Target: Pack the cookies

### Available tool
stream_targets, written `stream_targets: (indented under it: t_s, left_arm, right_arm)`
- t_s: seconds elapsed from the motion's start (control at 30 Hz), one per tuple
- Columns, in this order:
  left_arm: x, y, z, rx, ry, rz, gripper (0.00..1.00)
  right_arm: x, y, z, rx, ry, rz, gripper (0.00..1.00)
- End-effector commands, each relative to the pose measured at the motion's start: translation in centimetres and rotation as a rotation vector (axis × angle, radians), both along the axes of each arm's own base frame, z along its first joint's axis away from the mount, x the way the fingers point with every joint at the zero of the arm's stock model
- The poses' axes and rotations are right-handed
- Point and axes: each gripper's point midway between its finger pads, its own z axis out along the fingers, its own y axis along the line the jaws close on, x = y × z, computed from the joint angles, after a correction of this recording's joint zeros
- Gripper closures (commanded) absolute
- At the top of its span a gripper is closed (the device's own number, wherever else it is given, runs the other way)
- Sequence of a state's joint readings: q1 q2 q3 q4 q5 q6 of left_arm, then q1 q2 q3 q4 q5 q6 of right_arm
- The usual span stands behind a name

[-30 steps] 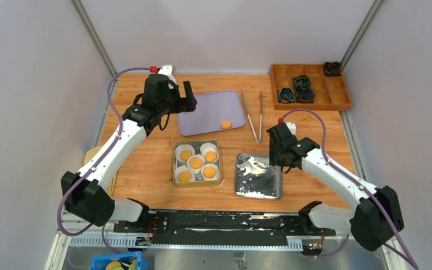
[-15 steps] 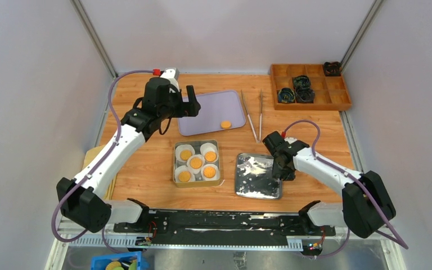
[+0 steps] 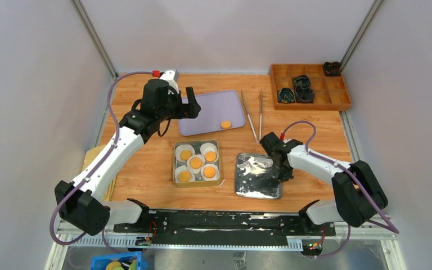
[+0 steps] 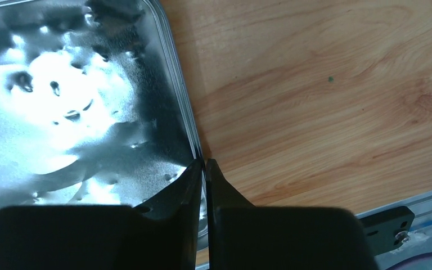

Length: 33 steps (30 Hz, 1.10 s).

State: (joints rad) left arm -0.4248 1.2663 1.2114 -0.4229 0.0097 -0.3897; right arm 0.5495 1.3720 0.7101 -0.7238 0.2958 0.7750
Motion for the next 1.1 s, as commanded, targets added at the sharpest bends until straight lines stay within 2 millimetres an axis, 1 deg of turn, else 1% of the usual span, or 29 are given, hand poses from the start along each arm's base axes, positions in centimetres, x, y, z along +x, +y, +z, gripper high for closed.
stream_targets:
  t_s: [0.0, 0.03, 0.1, 0.17, 0.2, 0.23, 0.3, 0.4, 0.5, 0.57, 0.67, 0.77, 0.8, 0.9, 0.97, 1.07]
  left_arm:
    - [-0.9, -0.1, -0.1, -0.001, 0.007, -0.026, 0.0]
    - [-0.9, -0.1, -0.1, -0.002, 0.006, -0.028, 0.0]
    - [-0.9, -0.2, 0.0, -0.004, 0.008, -0.031, 0.0]
    - [-0.9, -0.5, 0.0, -0.013, 0.012, -0.04, 0.0]
    - [-0.8, -0.6, 0.1, -0.02, 0.012, -0.044, 0.0]
    - [-0.8, -0.9, 0.1, -0.029, 0.015, -0.051, 0.0]
    - [-0.5, -1.5, 0.2, -0.052, 0.023, -0.068, 0.0]
    - [-0.3, -3.5, 0.2, -0.113, 0.044, -0.14, 0.0]
    - [-0.3, -5.8, 0.1, -0.195, 0.064, -0.233, 0.0]
    - [-0.4, -7.1, 0.0, -0.249, 0.061, -0.291, 0.0]
    - [-0.7, -9.0, -0.6, -0.332, 0.071, -0.381, 0.0]
    - [-1.2, -10.6, -0.7, -0.408, 0.075, -0.469, 0.0]
    - [-1.3, -10.9, -0.9, -0.414, 0.077, -0.49, 0.0]
    - [-1.5, -11.0, -2.3, -0.395, 0.091, -0.511, 0.0]
    - [-1.9, -11.2, -3.2, -0.385, 0.104, -0.535, 0.0]
    - [-2.7, -12.1, -3.7, -0.384, 0.11, -0.578, 0.0]
  right_arm:
    - [-0.2, 0.6, -0.7, 0.032, -0.007, -0.017, 0.92]
    - [0.1, 0.6, 0.0, 0.032, -0.025, -0.016, 0.95]
    - [0.8, 0.5, 2.0, 0.028, -0.076, -0.006, 0.98]
    - [1.8, 0.3, 5.0, 0.015, -0.147, 0.011, 1.0]
    - [2.7, 0.3, 6.9, 0.013, -0.198, 0.019, 1.0]
    - [3.0, 0.1, 8.3, 0.012, -0.228, 0.022, 1.0]
    - [4.3, 0.5, 11.8, 0.037, -0.311, 0.049, 1.0]
    - [5.7, 1.5, 15.7, 0.089, -0.398, 0.093, 1.0]
    - [6.7, 2.5, 18.5, 0.132, -0.462, 0.124, 1.0]
    - [7.4, 3.1, 19.9, 0.159, -0.498, 0.148, 1.0]
    - [8.5, 4.6, 21.4, 0.212, -0.543, 0.188, 1.0]
    - [9.3, 5.7, 22.3, 0.246, -0.559, 0.214, 1.0]
    - [9.5, 6.0, 22.5, 0.256, -0.564, 0.222, 1.0]
    - [10.1, 7.0, 23.1, 0.288, -0.571, 0.244, 1.0]
    - [10.4, 7.5, 23.1, 0.302, -0.569, 0.254, 1.0]
    - [10.8, 8.3, 23.0, 0.326, -0.565, 0.263, 1.0]
